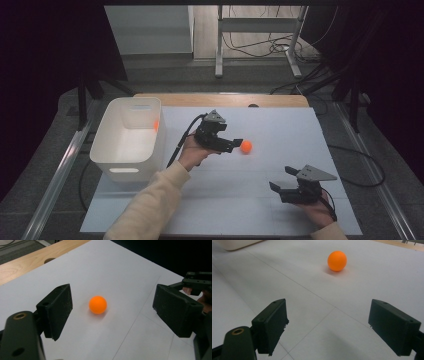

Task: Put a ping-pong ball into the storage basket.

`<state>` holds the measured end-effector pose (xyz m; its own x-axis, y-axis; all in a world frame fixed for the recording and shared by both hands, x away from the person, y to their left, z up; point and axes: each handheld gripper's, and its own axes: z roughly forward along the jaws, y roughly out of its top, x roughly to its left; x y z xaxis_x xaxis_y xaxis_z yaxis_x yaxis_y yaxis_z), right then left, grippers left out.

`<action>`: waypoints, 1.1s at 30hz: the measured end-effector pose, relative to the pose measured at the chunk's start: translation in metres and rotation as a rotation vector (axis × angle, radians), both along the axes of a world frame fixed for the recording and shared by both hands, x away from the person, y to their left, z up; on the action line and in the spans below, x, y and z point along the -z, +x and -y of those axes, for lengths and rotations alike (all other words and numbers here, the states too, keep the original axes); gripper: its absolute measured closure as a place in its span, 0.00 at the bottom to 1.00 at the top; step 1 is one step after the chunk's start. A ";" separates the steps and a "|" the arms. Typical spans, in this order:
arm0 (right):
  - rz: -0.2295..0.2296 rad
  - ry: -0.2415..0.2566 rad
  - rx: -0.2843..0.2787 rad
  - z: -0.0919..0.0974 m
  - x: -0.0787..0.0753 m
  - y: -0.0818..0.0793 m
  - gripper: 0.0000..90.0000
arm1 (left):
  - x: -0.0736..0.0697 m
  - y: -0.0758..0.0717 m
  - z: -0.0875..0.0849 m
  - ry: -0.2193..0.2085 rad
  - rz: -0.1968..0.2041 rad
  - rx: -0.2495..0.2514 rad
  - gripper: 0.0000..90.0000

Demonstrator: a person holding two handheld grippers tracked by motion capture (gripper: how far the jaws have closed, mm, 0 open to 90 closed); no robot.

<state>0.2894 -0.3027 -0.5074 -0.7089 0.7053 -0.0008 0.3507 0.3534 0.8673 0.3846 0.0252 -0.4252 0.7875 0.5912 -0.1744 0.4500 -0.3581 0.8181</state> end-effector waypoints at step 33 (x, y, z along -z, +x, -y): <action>-0.005 -0.006 -0.002 0.000 0.001 0.000 0.18 | 0.023 0.018 0.033 0.070 -0.033 0.002 0.19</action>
<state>0.2897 -0.3027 -0.5081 -0.7101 0.7041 -0.0012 0.3546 0.3591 0.8633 0.4023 -0.0075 -0.4481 0.7832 0.6011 -0.1587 0.4759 -0.4153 0.7753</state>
